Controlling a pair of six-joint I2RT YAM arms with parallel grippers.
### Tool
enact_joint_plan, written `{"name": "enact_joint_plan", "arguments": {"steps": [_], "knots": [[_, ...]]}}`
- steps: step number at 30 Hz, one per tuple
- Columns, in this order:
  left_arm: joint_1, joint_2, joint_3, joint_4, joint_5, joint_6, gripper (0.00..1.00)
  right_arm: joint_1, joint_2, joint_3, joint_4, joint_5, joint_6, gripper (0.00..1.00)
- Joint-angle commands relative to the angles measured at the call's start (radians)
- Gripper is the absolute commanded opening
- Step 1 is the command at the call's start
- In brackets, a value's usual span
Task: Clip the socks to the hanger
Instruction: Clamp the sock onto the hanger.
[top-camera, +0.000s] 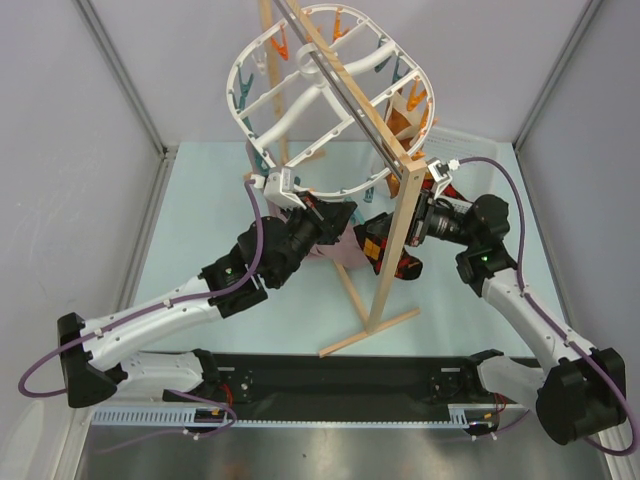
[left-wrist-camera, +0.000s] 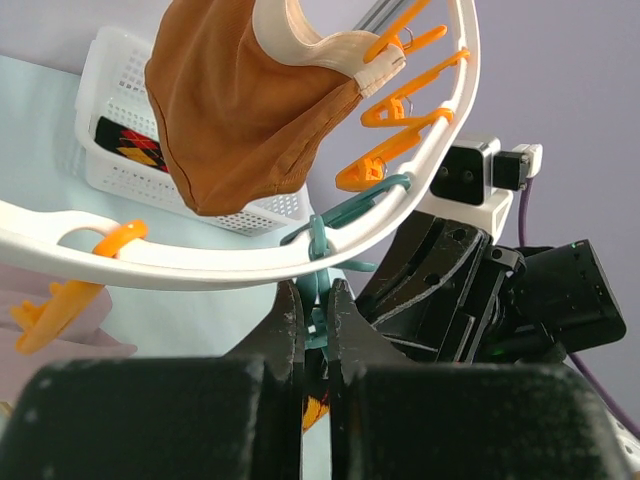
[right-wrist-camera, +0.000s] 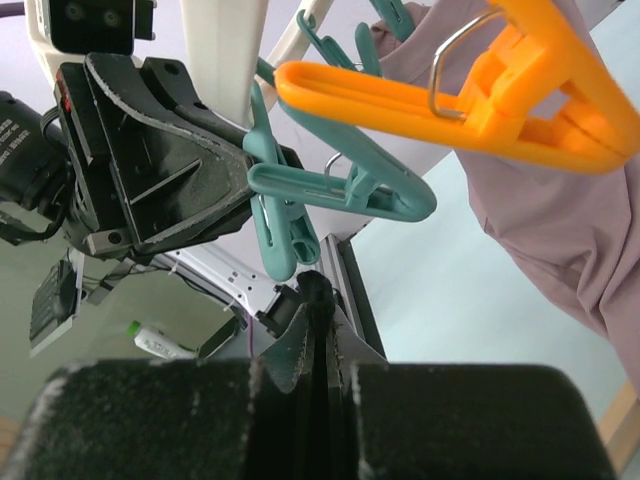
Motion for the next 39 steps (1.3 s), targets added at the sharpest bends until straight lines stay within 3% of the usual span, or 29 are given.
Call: {"name": "enact_joint_plan", "arguments": {"steps": [1, 13, 39], "knots": [[0.003, -0.016, -0.008, 0.003, 0.021, -0.012, 0.0, -0.018, -0.015, 0.037, 0.057, -0.05, 0.019, 0.0], [0.005, -0.018, -0.019, 0.013, 0.03, -0.011, 0.0, -0.031, 0.032, 0.029, 0.224, -0.109, 0.15, 0.0], [0.008, -0.031, -0.039, 0.029, 0.054, -0.017, 0.0, -0.012, 0.127, 0.054, 0.347, -0.071, 0.226, 0.0]]}}
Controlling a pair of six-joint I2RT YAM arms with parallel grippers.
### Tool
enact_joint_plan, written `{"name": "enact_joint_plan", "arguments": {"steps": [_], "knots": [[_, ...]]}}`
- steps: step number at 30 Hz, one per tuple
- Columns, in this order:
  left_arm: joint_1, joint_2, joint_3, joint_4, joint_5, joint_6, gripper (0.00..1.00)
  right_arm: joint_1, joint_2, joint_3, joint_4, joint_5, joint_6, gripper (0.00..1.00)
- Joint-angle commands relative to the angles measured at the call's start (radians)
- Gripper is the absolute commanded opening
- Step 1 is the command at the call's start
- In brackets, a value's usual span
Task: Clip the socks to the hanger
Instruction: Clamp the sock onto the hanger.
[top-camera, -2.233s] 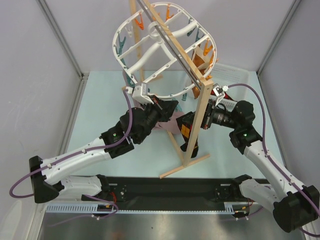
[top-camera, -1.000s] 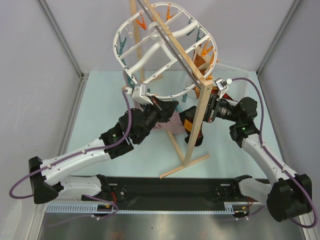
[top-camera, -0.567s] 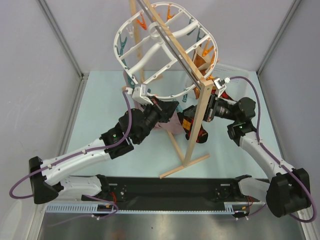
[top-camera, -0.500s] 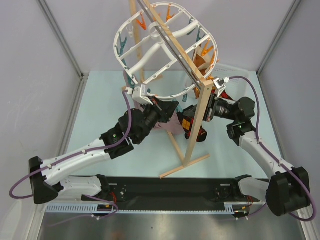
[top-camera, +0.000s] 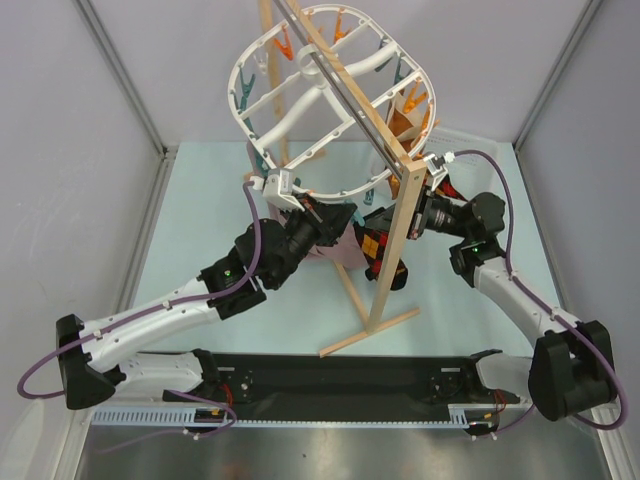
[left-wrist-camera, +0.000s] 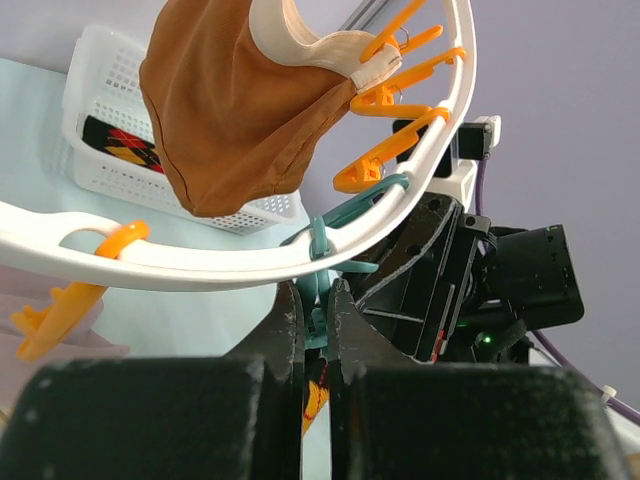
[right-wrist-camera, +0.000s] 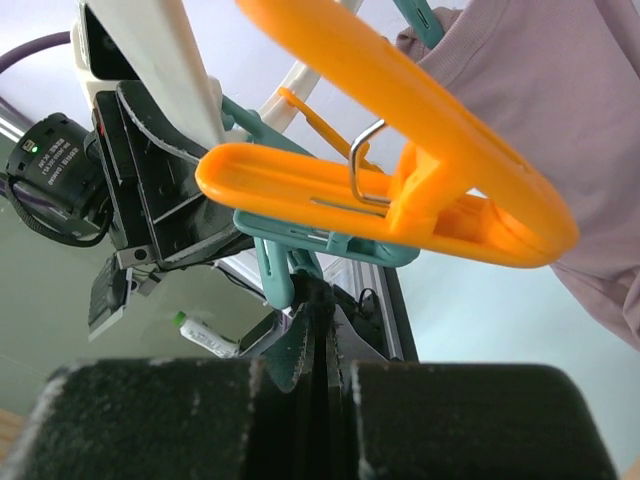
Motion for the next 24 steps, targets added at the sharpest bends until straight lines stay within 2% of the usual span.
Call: {"name": "enact_joint_plan", "arguments": {"steps": [1, 8, 21, 24], "knots": [[0.004, -0.016, -0.01, -0.003, 0.028, -0.018, 0.0, 0.004, 0.011, 0.054, 0.091, 0.013, 0.039, 0.0], [0.007, -0.016, -0.008, -0.001, 0.031, -0.013, 0.0, 0.011, 0.025, 0.06, 0.193, 0.001, 0.116, 0.0], [0.012, -0.018, -0.013, 0.002, 0.053, -0.022, 0.0, 0.032, 0.039, 0.075, 0.203, 0.003, 0.125, 0.0], [0.013, -0.024, -0.026, 0.007, 0.054, -0.033, 0.07, 0.037, 0.046, 0.077, 0.207, 0.006, 0.125, 0.0]]}}
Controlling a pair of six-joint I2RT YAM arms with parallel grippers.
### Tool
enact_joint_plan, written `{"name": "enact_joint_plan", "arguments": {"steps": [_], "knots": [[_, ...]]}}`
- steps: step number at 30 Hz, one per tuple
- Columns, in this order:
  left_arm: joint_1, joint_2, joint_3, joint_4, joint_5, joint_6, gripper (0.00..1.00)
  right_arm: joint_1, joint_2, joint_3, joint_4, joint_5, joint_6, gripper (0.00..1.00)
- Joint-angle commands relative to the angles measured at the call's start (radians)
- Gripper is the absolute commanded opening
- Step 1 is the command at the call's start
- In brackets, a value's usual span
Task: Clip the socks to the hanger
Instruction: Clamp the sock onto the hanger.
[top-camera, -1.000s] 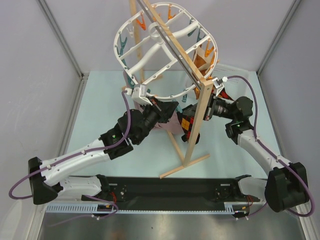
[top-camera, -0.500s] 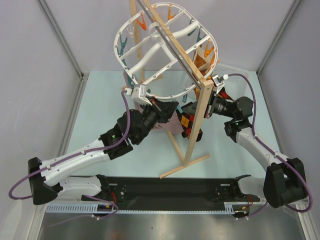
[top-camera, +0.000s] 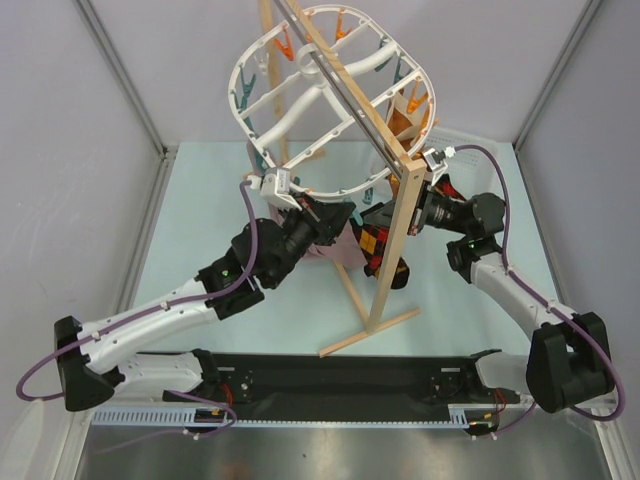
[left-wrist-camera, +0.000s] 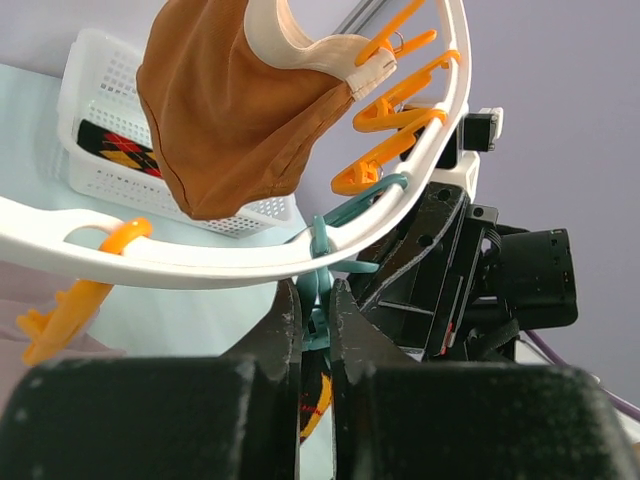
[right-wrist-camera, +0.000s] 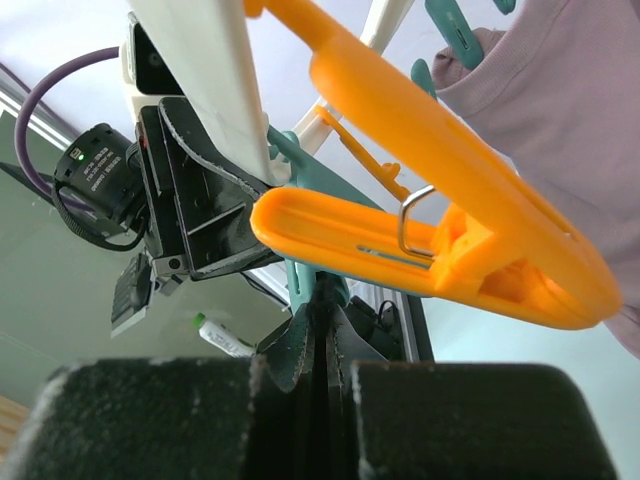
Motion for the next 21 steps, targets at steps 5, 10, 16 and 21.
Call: {"name": "enact_joint_plan", "arguments": {"steps": [5, 10, 16, 21], "knots": [[0.008, -0.029, -0.044, 0.012, 0.032, -0.045, 0.26, 0.03, 0.023, 0.059, 0.085, 0.006, 0.025, 0.0], [0.012, -0.039, -0.061, 0.026, 0.031, -0.051, 0.4, 0.037, 0.038, 0.067, 0.097, 0.009, 0.03, 0.0], [0.015, -0.052, -0.073, 0.032, 0.031, -0.051, 0.56, 0.044, 0.058, 0.068, 0.111, 0.017, 0.034, 0.0], [0.017, -0.084, -0.087, 0.011, 0.014, -0.053, 0.72, 0.044, 0.058, 0.078, 0.054, 0.026, -0.005, 0.25]]}}
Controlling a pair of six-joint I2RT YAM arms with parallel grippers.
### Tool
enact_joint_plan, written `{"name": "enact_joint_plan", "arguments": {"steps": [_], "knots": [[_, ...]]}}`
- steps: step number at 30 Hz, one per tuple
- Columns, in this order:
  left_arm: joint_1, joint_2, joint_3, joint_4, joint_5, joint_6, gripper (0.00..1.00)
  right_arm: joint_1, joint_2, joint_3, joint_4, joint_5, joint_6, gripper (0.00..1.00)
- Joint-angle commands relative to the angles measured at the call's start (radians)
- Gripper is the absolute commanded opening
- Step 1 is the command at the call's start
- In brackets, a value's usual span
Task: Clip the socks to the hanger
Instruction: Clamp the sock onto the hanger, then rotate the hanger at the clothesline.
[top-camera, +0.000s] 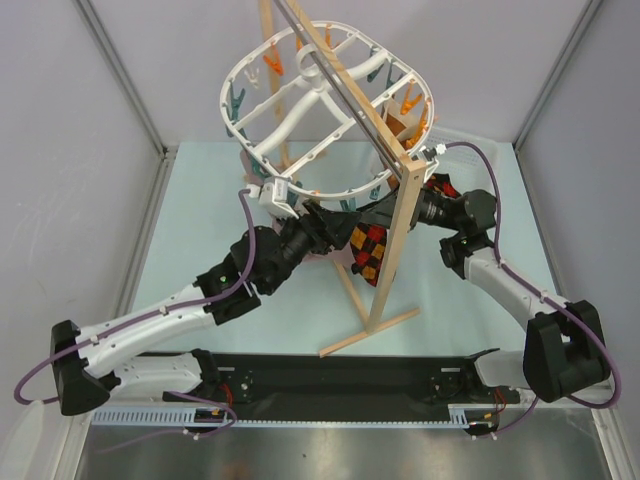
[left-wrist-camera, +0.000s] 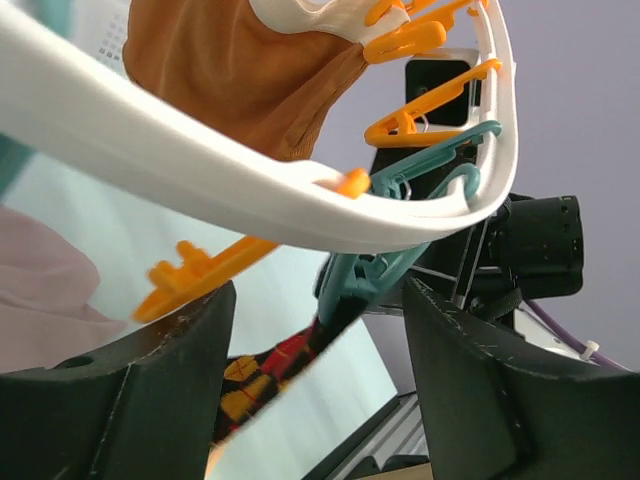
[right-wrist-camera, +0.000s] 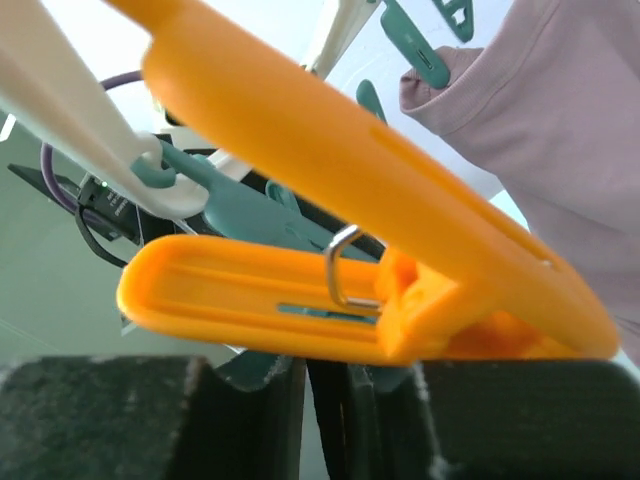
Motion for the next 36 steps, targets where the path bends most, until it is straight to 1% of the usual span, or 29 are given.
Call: {"name": "enact_joint_plan", "arguments": {"steps": [1, 2, 3, 4, 5, 6, 7, 8, 9, 10, 11, 12, 13, 15, 16, 20, 22, 24, 25, 26, 28, 32, 33, 35, 36], "knots": [[0.005, -0.052, -0.013, -0.005, -0.014, -0.005, 0.72, 0.007, -0.005, 0.048, -0.01, 0.013, -0.039, 0.31], [0.005, -0.06, -0.016, -0.016, -0.014, -0.006, 0.73, 0.007, -0.01, 0.049, -0.032, 0.016, -0.053, 0.4], [0.005, -0.075, -0.02, -0.021, -0.014, -0.005, 0.74, 0.007, -0.016, 0.051, -0.059, 0.018, -0.071, 0.43], [0.005, -0.083, -0.023, -0.028, -0.014, -0.003, 0.75, 0.007, -0.023, 0.054, -0.134, 0.024, -0.126, 0.46], [0.005, -0.091, -0.026, -0.039, -0.012, 0.0, 0.74, 0.008, -0.046, 0.065, -0.182, 0.029, -0.157, 0.5], [0.005, -0.107, -0.029, -0.044, -0.011, 0.003, 0.73, 0.009, -0.057, 0.069, -0.234, 0.033, -0.197, 0.52], [0.005, -0.115, -0.036, -0.047, -0.008, 0.005, 0.72, 0.007, -0.071, 0.079, -0.341, 0.044, -0.268, 0.54], [0.005, -0.123, -0.041, -0.05, 0.0, 0.009, 0.72, 0.007, -0.083, 0.086, -0.398, 0.05, -0.31, 0.57], [0.005, -0.132, -0.046, -0.055, 0.008, 0.014, 0.71, 0.004, -0.111, 0.108, -0.455, 0.056, -0.346, 0.58], [0.005, -0.149, -0.053, -0.053, 0.021, 0.021, 0.67, 0.002, -0.126, 0.117, -0.566, 0.078, -0.376, 0.58], [0.005, -0.157, -0.058, -0.053, 0.038, 0.041, 0.65, -0.005, -0.14, 0.126, -0.625, 0.09, -0.449, 0.61], [0.005, -0.163, -0.061, -0.055, 0.073, 0.052, 0.65, -0.011, -0.172, 0.15, -0.682, 0.102, -0.484, 0.62], [0.005, -0.184, -0.069, -0.064, 0.089, 0.063, 0.64, -0.019, -0.186, 0.16, -0.795, 0.128, -0.519, 0.62], [0.005, -0.206, -0.081, -0.076, 0.119, 0.081, 0.63, -0.054, -0.218, 0.183, -0.904, 0.162, -0.599, 0.65], [0.005, -0.233, -0.096, -0.094, 0.124, 0.084, 0.63, -0.07, -0.249, 0.2, -1.006, 0.186, -0.62, 0.66], [0.005, -0.313, -0.138, -0.13, 0.136, 0.116, 0.63, -0.148, -0.31, 0.24, -1.208, 0.225, -0.718, 0.71], [0.005, -0.342, -0.165, -0.128, 0.156, 0.132, 0.64, -0.188, -0.336, 0.261, -1.307, 0.242, -0.774, 0.71], [0.005, -0.377, -0.179, -0.113, 0.188, 0.156, 0.64, -0.206, -0.352, 0.298, -1.357, 0.265, -0.807, 0.73], [0.005, -0.385, -0.191, -0.102, 0.208, 0.167, 0.63, -0.224, -0.356, 0.309, -1.391, 0.304, -0.838, 0.73], [0.005, -0.391, -0.199, -0.087, 0.248, 0.178, 0.63, -0.232, -0.361, 0.335, -1.402, 0.325, -0.849, 0.73], [0.005, -0.394, -0.216, -0.07, 0.284, 0.182, 0.63, -0.252, -0.356, 0.359, -1.411, 0.386, -0.872, 0.73], [0.005, -0.379, -0.254, 0.005, 0.374, 0.166, 0.64, -0.266, -0.315, 0.414, -1.366, 0.463, -0.896, 0.71], [0.005, -0.367, -0.257, 0.033, 0.406, 0.156, 0.64, -0.268, -0.297, 0.439, -1.359, 0.513, -0.904, 0.71], [0.005, -0.304, -0.244, 0.048, 0.493, 0.141, 0.64, -0.272, -0.275, 0.456, -1.321, 0.565, -0.924, 0.7], [0.005, -0.281, -0.237, 0.057, 0.515, 0.135, 0.65, -0.271, -0.251, 0.465, -1.314, 0.631, -0.927, 0.69]]}}
